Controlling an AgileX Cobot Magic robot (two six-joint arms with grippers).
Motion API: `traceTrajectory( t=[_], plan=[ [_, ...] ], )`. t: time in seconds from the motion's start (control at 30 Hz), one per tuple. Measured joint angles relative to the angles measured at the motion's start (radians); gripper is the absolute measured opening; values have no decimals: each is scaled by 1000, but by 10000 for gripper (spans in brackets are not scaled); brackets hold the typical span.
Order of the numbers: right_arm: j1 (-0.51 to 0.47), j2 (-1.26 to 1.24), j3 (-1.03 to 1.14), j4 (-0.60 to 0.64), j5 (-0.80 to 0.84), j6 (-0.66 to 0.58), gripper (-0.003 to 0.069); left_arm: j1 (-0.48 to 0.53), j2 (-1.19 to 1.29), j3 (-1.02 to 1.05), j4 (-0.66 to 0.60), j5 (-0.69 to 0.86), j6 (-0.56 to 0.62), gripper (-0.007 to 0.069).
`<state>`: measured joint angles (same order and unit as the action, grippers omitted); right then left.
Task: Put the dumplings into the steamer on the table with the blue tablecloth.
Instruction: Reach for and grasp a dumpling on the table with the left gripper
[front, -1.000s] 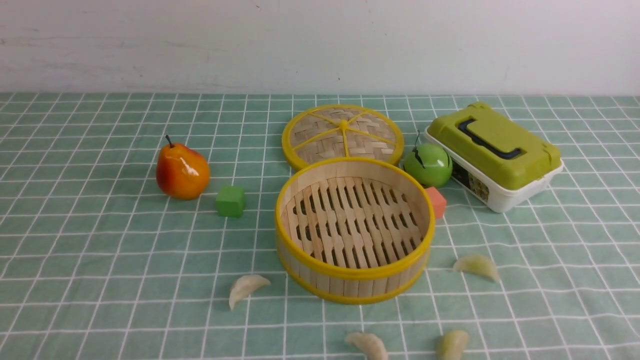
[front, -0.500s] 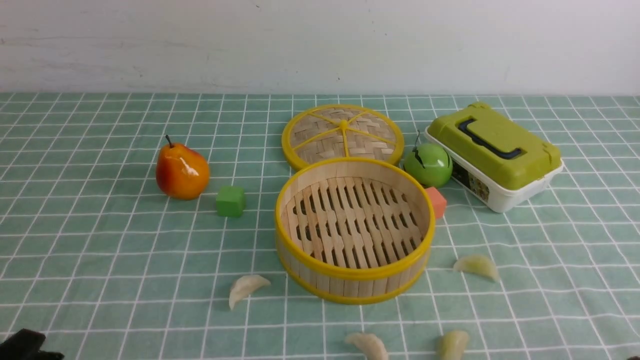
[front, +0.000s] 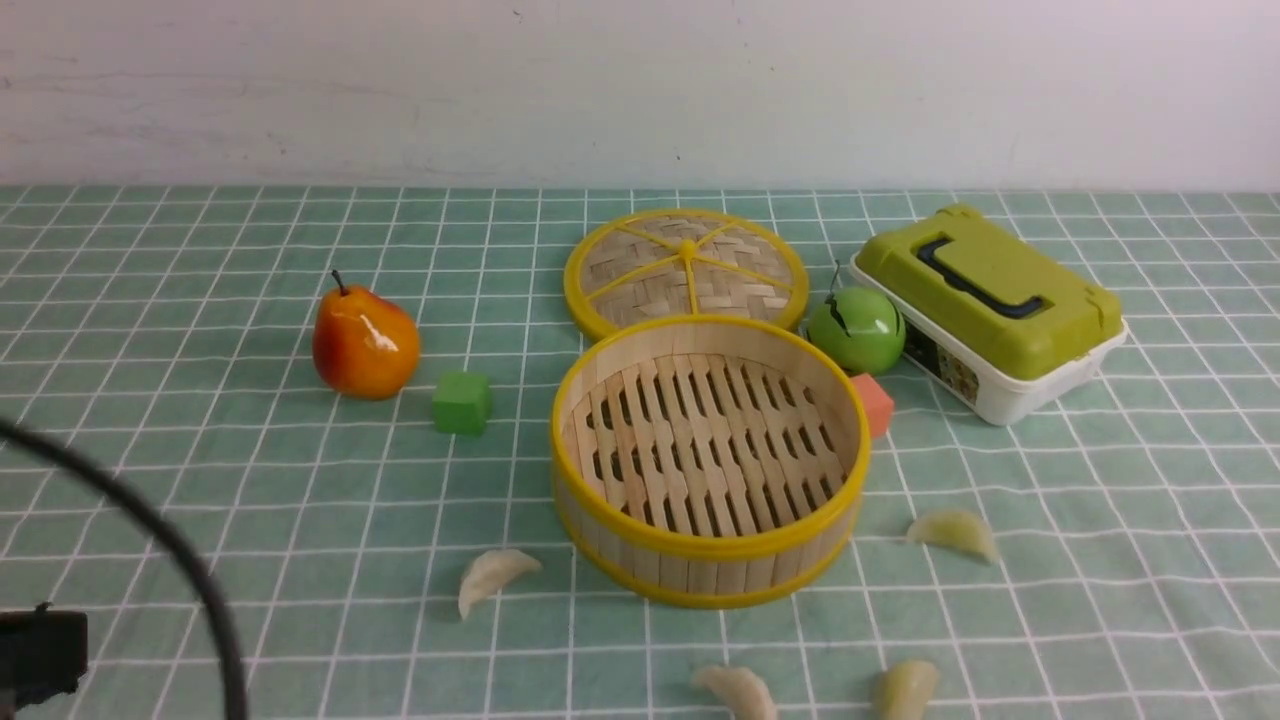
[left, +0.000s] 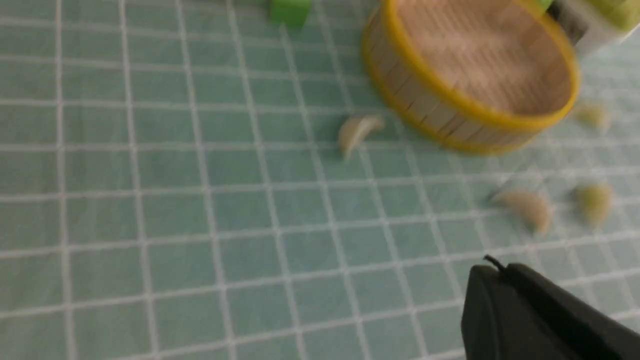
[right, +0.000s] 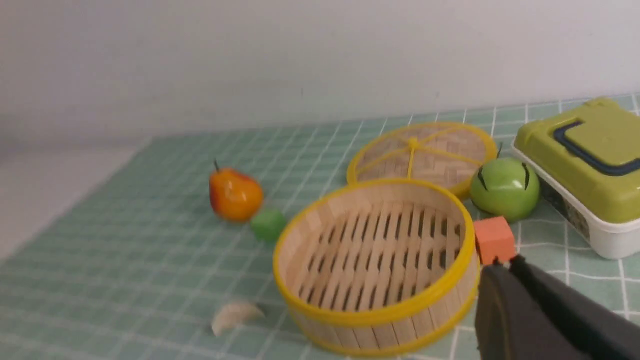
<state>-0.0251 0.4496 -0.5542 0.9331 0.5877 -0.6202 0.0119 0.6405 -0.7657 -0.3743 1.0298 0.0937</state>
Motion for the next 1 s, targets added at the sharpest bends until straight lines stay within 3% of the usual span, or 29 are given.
traceTrajectory(
  t=[0.13, 0.33, 0.5, 0.7, 0.73, 0.8, 0.83, 0.87, 1.0],
  plan=[
    [79, 158, -117, -143, 157, -32, -20, -82, 225, -141, 93, 110, 9, -14],
    [254, 354, -195, -382, 372, 127, -20, -334, 495, -266, 210, 118, 23, -14],
    [318, 456, -197, -474, 481, 180, -20, -449, 684, -335, 308, 65, -31, -12],
    [329, 469, -199, -467, 448, 185, -18, -475, 931, -451, 349, -25, -65, 145],
    [329, 469, -200, -465, 433, 185, -17, -475, 981, -470, 353, -42, -56, 214],
    [329, 469, -200, -462, 419, 185, -15, -475, 1047, -487, 364, -86, -16, 326],
    [329, 469, -200, -462, 419, 185, -15, -475, 1053, -488, 364, -92, -11, 326],
    [329, 469, -200, -462, 411, 185, -16, -475, 1106, -492, 367, -141, 32, 405],
    [329, 469, -200, -462, 410, 185, -13, -475, 1190, -493, 374, -248, 111, 502]
  ],
)
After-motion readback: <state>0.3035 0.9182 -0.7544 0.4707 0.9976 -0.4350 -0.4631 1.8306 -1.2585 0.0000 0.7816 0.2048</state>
